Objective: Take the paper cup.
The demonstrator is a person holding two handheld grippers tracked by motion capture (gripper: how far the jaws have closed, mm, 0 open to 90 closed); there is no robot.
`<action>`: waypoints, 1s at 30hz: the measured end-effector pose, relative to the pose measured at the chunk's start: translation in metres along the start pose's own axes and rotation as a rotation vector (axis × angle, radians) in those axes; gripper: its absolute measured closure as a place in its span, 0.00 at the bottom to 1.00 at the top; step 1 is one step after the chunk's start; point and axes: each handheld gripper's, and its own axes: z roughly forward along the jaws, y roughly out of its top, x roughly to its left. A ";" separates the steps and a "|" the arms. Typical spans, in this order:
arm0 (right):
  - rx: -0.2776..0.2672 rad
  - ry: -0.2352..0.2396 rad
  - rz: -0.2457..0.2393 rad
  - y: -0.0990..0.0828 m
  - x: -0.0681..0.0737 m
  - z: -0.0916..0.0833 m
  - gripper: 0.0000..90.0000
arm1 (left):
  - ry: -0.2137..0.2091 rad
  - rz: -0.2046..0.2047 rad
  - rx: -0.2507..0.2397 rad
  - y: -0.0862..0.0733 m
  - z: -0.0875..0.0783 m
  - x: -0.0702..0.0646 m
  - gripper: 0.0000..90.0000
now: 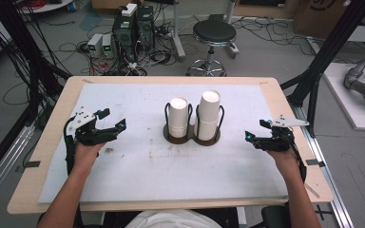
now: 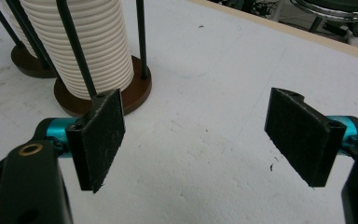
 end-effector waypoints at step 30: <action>-0.141 0.141 -0.046 0.020 0.044 -0.008 0.58 | -0.034 0.019 0.001 0.002 0.003 -0.004 0.21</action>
